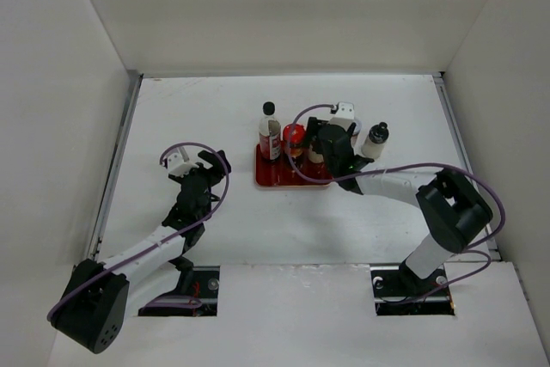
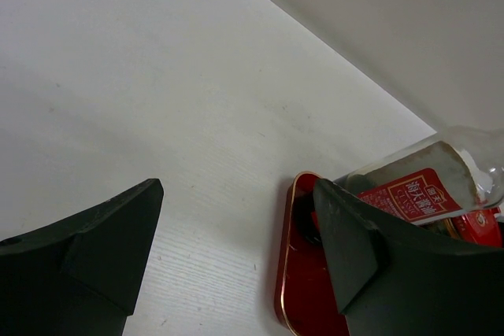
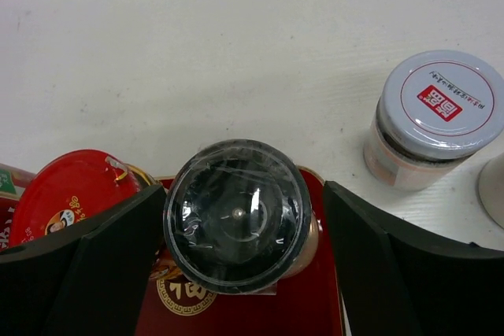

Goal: Organize the condiment bottles

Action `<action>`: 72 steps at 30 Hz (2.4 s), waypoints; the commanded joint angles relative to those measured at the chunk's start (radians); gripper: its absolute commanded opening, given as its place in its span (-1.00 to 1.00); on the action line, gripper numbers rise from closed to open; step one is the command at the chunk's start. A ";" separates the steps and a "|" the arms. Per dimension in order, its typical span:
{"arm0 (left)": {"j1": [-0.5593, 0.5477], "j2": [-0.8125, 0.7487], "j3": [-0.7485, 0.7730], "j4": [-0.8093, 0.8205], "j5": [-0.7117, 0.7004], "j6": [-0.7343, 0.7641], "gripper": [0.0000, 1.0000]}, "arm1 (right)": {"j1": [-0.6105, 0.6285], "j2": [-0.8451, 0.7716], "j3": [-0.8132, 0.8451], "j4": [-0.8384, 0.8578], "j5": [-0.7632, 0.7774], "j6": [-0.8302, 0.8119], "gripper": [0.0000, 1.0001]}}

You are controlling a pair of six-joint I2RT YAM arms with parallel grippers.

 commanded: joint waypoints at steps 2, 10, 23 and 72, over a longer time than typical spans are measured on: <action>0.006 -0.015 -0.004 0.050 0.006 0.000 0.53 | 0.012 -0.070 0.006 0.053 0.008 0.007 0.78; -0.012 -0.025 0.001 0.050 0.008 0.000 0.53 | -0.014 -0.225 -0.046 -0.013 0.075 -0.015 0.79; -0.020 -0.021 -0.001 0.055 0.006 -0.004 0.53 | -0.285 -0.306 -0.089 -0.120 0.230 -0.069 0.69; -0.011 0.020 0.005 0.073 0.014 -0.004 0.53 | 0.251 -0.497 -0.150 -0.212 0.191 0.020 0.07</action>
